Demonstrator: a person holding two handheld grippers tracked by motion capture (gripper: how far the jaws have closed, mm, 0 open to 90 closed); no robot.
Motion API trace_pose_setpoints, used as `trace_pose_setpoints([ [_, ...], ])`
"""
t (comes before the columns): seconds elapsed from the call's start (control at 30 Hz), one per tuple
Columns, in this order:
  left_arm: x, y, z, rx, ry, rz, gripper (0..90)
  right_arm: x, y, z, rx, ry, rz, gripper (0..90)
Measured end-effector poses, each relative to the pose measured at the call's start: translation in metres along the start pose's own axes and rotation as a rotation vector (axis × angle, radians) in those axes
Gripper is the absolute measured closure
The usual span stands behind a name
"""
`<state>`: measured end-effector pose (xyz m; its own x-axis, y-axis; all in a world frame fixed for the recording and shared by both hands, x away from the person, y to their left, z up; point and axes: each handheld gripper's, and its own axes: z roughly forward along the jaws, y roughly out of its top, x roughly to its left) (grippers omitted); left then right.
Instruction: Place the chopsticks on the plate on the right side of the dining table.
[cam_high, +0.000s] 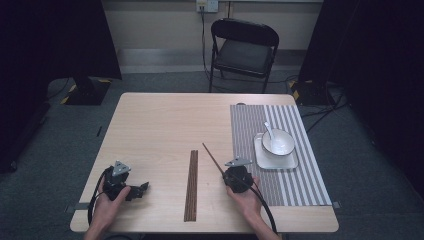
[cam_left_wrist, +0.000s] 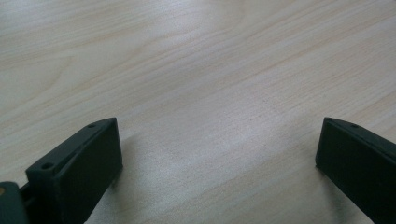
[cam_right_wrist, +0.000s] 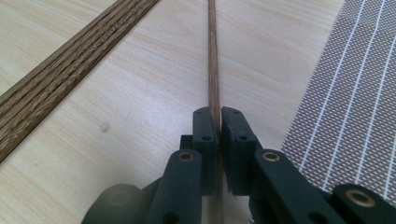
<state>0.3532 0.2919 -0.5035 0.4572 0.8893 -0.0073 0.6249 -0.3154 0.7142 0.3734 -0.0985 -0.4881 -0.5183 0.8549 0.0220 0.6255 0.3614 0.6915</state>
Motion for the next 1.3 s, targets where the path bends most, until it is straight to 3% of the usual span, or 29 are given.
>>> trace_pose_setpoints([
  [0.53,0.0,0.0,0.0,0.001,0.0,0.003,0.0,-0.001,0.001,-0.011,-0.003,0.028,-0.01,85.2],
  [0.8,0.0,0.0,0.0,0.0,0.0,0.0,0.0,-0.013,-0.01,-0.019,0.019,0.018,0.014,85.1],
  [1.3,0.0,0.0,0.0,0.0,-0.001,0.0,0.0,-0.01,-0.006,-0.008,0.013,-0.004,-0.011,77.3],
])
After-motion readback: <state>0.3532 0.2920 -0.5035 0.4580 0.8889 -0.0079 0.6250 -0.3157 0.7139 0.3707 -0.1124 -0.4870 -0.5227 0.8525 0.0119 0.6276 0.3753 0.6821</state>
